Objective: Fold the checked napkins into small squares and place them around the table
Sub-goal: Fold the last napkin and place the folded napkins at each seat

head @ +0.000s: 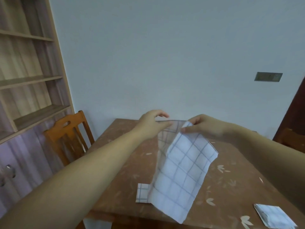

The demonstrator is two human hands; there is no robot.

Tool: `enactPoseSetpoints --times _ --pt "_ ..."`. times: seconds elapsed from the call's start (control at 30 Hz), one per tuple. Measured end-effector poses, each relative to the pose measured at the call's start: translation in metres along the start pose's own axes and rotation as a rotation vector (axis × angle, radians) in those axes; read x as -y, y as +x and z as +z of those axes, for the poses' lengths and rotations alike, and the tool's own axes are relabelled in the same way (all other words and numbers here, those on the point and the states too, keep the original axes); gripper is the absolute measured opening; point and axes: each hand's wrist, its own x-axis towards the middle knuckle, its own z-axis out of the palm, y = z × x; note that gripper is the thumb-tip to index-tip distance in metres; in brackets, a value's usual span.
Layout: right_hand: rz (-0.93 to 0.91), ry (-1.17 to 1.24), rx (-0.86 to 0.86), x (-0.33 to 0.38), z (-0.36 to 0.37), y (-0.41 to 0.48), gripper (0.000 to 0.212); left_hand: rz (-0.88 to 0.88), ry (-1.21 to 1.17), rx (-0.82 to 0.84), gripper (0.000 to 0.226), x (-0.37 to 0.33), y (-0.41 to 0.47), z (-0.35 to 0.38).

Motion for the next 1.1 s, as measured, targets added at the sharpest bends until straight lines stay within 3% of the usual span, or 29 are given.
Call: enactPoseSetpoints --times 0.07,0.2,0.33,0.37,0.53,0.67,0.77,0.87,0.93,1.1 --pt "0.034 0.163 -0.138 -0.003 -0.007 0.003 0.014 -0.012 0.017 -0.054 0.012 0.002 -0.002 -0.004" --pt "0.071 0.379 -0.286 -0.004 -0.019 0.003 0.016 -0.068 -0.027 0.183 0.006 0.007 -0.009 -0.015" --pt "0.046 0.400 -0.268 -0.001 -0.016 0.003 0.018 -0.059 0.032 0.325 0.063 0.007 -0.015 -0.010" --pt "0.039 0.382 -0.250 0.001 -0.013 0.003 0.019 -0.034 0.022 0.327 0.067 0.004 -0.015 -0.008" --pt "0.015 0.269 -0.150 0.010 -0.004 0.003 0.030 -0.029 0.012 0.265 0.052 -0.016 -0.012 0.004" --pt "-0.074 0.058 -0.200 0.016 -0.003 -0.003 0.015 0.007 0.129 0.266 0.019 -0.015 -0.009 0.004" --pt "-0.108 -0.042 -0.318 0.015 -0.004 -0.004 0.022 -0.001 0.100 0.289 0.021 -0.013 -0.011 0.003" --pt "-0.127 -0.072 -0.328 0.012 -0.010 -0.005 0.007 -0.032 0.051 0.309 0.021 -0.014 -0.012 0.001" --pt "-0.138 -0.059 -0.251 0.012 -0.013 -0.008 0.016 -0.065 0.032 0.315 0.021 -0.015 -0.012 -0.001" --pt "-0.199 -0.022 -0.222 0.016 -0.010 -0.010 0.071 -0.134 -0.020 0.348 0.028 -0.022 -0.013 -0.009"
